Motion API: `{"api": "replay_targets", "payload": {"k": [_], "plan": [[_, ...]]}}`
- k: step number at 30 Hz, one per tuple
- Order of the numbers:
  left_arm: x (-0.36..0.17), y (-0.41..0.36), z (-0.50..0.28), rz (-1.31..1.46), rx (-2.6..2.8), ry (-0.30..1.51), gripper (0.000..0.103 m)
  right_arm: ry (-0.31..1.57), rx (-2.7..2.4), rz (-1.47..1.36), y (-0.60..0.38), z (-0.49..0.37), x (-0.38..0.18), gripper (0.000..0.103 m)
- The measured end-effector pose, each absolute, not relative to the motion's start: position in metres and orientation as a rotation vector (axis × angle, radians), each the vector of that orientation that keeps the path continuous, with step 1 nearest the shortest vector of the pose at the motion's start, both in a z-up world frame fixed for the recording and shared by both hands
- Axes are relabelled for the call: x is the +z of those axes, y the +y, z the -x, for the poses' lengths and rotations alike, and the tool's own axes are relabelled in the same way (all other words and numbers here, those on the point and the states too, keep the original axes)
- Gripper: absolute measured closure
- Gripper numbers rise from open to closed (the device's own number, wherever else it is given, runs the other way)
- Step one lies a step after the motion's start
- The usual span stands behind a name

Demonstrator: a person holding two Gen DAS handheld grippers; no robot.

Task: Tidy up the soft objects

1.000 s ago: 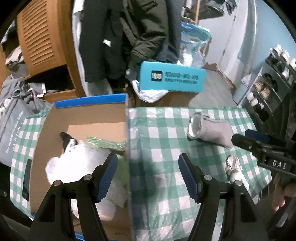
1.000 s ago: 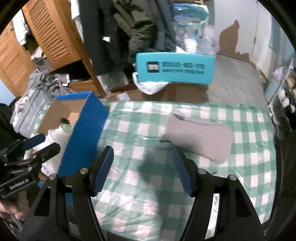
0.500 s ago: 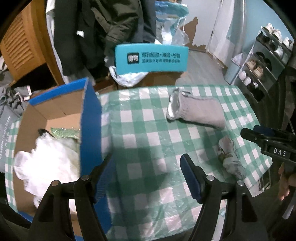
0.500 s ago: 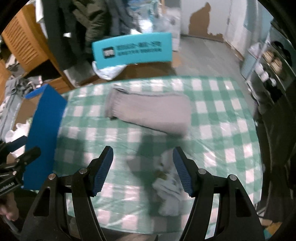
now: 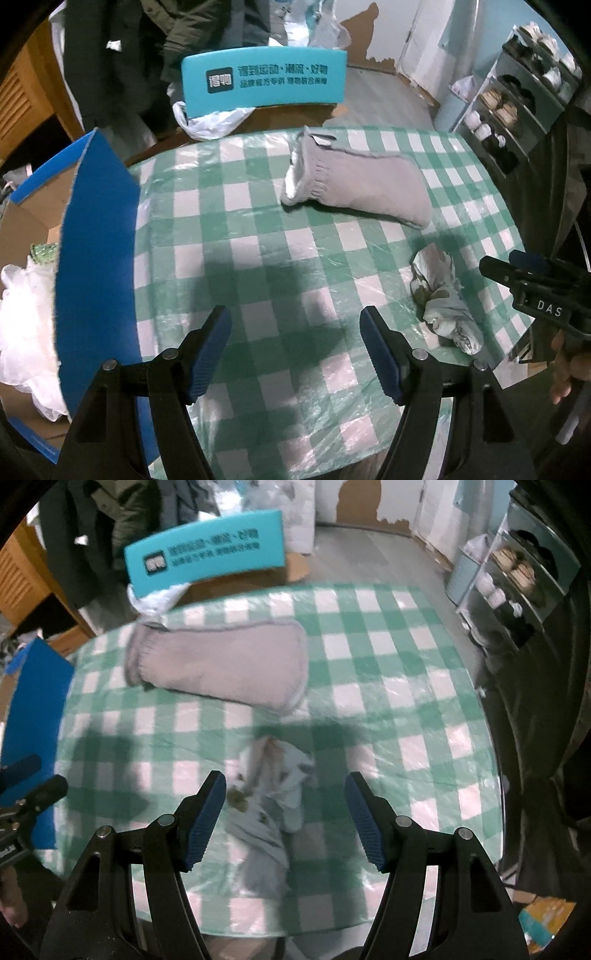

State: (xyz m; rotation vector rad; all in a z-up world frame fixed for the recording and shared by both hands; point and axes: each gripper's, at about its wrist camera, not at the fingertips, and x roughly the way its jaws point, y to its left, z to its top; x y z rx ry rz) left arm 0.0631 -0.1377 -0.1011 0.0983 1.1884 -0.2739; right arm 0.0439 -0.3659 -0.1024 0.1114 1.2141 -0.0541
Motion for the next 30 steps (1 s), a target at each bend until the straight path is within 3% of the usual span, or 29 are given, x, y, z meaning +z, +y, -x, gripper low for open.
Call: {"api": "replay_targets", "payload": {"k": [30], "plan": [[-0.143,-0.159,-0.083,-0.099,-0.285,1.277,0.027,1.398,-0.064,-0.177,-0.373,-0.057,-0.181,0.037]]}}
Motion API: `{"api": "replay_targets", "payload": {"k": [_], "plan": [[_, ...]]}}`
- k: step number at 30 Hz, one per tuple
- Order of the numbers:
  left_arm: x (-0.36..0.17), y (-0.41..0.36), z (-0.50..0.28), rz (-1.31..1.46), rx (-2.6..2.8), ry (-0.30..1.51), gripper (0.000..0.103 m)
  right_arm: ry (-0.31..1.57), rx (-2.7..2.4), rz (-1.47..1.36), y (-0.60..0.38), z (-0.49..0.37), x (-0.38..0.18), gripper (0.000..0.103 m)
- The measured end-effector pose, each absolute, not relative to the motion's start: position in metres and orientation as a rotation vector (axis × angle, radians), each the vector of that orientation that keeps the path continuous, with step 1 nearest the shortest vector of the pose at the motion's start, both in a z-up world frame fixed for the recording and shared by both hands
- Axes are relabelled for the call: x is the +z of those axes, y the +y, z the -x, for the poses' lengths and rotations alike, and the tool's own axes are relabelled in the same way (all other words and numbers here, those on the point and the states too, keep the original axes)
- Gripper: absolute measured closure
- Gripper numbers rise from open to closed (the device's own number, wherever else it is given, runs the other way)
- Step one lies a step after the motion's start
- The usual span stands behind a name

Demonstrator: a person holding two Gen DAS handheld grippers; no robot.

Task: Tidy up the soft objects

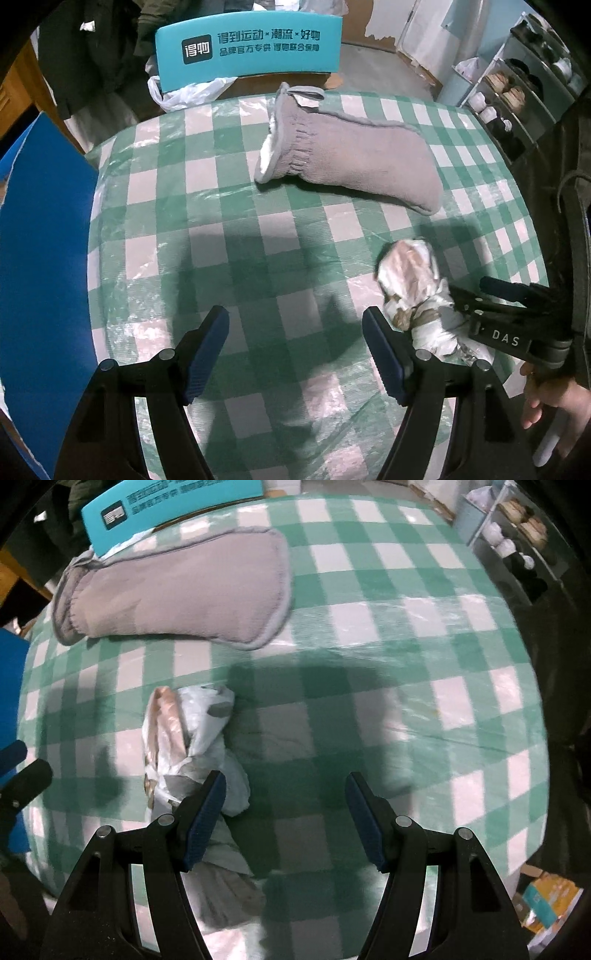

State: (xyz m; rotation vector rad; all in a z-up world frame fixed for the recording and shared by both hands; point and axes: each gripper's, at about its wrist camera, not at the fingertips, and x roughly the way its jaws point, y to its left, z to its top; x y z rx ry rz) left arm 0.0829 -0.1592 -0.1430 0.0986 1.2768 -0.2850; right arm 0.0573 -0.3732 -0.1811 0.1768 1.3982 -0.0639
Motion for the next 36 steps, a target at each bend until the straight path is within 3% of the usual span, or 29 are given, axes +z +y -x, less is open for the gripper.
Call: {"api": "replay_targets", "payload": {"k": [19,26,36], "plan": [[-0.146,-0.128,-0.085,-0.047,-0.238,1.297,0.026,1.365,-0.005,-0.213,-0.34,-0.065,-0.168,0.036],[-0.143,-0.143,-0.078,-0.025,-0.293,1.308,0.026,1.333,-0.107,-0.124,-0.366,-0.048,-0.145,0.037],[-0.145,-0.171,-0.064,-0.12,-0.324,1.312,0.025,1.404,-0.066,-0.084,-0.36,-0.032,-0.163,0.037]]}}
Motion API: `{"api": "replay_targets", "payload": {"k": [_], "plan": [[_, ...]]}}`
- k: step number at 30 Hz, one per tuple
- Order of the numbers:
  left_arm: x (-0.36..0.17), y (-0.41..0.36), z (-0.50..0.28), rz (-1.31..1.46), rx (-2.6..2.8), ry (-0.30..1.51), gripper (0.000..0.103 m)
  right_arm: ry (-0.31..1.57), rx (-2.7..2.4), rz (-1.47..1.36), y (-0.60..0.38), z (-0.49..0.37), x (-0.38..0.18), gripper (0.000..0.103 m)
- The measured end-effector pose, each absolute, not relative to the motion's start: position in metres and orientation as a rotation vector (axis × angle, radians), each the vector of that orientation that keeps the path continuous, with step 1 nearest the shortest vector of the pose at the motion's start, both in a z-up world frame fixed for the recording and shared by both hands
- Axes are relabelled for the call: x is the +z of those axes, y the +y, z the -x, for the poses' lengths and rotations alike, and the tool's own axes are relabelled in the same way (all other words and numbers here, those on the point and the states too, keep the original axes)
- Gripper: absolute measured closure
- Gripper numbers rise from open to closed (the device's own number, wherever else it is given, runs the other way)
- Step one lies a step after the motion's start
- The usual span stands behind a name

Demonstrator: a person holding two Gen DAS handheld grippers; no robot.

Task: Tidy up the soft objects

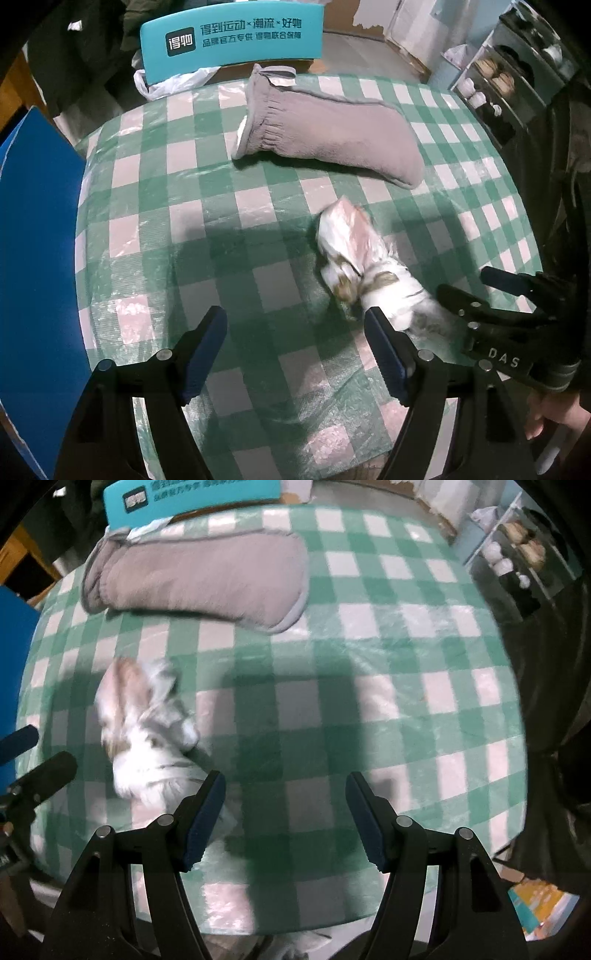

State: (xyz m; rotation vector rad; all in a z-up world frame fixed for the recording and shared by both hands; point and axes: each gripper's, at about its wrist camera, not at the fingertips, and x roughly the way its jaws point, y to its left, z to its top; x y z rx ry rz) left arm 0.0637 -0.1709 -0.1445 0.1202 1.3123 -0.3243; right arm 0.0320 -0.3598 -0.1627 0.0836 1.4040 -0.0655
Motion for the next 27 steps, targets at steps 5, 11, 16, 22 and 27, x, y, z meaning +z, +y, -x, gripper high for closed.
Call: {"api": "replay_targets", "payload": {"k": [5,11,16,22,27], "plan": [[-0.144,-0.16,-0.069,-0.098,-0.288,1.309,0.025,1.369,-0.003,-0.134,-0.348,-0.042,-0.163,0.036],[-0.146,-0.139,-0.076,-0.059,-0.232,1.32,0.025,1.38,0.056,-0.126,-0.325,-0.054,-0.168,0.036],[-0.145,-0.125,-0.079,-0.048,-0.2,1.315,0.025,1.395,0.088,-0.157,-0.314,-0.066,-0.176,0.037],[-0.145,-0.111,-0.085,-0.025,-0.175,1.319,0.025,1.389,0.125,-0.182,-0.292,-0.08,-0.176,0.036],[-0.146,-0.104,-0.088,0.049,-0.173,1.33,0.022,1.367,0.129,-0.158,-0.288,-0.084,-0.168,0.036]]}}
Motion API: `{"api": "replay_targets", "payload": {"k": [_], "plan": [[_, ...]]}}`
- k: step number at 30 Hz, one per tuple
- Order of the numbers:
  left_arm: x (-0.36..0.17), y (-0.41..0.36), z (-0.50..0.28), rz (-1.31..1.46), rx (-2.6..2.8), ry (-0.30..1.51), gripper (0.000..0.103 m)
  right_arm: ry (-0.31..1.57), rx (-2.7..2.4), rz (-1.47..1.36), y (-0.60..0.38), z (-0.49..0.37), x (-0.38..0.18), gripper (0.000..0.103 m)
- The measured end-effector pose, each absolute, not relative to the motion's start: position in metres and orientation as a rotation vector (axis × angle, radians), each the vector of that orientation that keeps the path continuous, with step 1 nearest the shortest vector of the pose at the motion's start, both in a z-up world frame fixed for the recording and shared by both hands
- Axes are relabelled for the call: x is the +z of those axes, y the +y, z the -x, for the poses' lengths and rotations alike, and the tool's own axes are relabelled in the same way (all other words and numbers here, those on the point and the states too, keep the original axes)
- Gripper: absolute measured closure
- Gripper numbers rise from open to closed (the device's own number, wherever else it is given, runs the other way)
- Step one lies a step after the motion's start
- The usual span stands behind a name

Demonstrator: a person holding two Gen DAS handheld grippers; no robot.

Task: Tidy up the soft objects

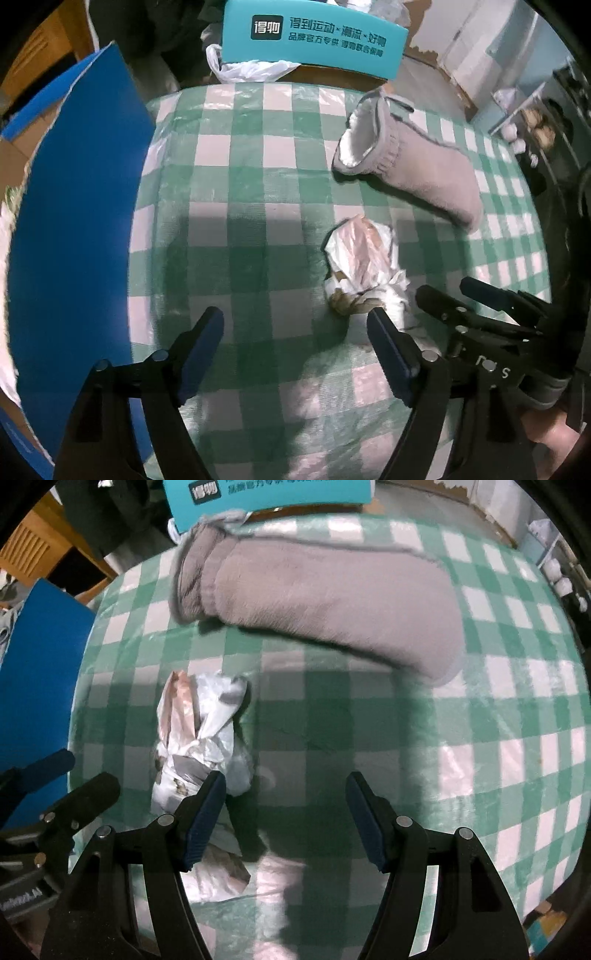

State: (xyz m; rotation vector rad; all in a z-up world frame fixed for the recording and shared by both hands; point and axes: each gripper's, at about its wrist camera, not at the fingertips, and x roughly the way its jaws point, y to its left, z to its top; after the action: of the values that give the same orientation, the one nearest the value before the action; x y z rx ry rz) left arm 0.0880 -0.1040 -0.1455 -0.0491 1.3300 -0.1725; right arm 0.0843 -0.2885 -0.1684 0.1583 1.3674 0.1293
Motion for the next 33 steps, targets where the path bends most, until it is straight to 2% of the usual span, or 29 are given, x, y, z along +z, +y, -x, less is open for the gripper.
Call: {"api": "replay_targets", "payload": {"k": [5,8,23,24,26,27,29,33], "plan": [[-0.147,-0.118,-0.088,0.075,-0.187,1.344,0.021,1.339,0.071,-0.157,-0.314,-0.083,-0.157,0.036],[-0.15,-0.131,-0.088,0.051,-0.188,1.346,0.017,1.334,0.044,-0.19,-0.335,-0.078,-0.156,0.036],[-0.183,-0.177,-0.093,-0.103,-0.187,1.378,0.017,1.312,0.005,-0.228,-0.377,-0.069,-0.151,0.036],[-0.185,-0.178,-0.093,-0.108,-0.191,1.373,0.02,1.309,0.008,-0.226,-0.377,-0.07,-0.151,0.036],[-0.188,-0.179,-0.093,-0.117,-0.189,1.37,0.033,1.305,0.017,-0.22,-0.372,-0.076,-0.151,0.036],[-0.19,-0.179,-0.094,-0.122,-0.191,1.376,0.043,1.302,0.02,-0.216,-0.369,-0.078,-0.152,0.036],[-0.19,-0.179,-0.095,-0.144,-0.185,1.356,0.053,1.293,0.036,-0.202,-0.364,-0.082,-0.151,0.036],[-0.19,-0.172,-0.1,-0.127,-0.184,1.347,0.056,1.273,0.082,-0.142,-0.349,-0.096,-0.15,0.036]]}}
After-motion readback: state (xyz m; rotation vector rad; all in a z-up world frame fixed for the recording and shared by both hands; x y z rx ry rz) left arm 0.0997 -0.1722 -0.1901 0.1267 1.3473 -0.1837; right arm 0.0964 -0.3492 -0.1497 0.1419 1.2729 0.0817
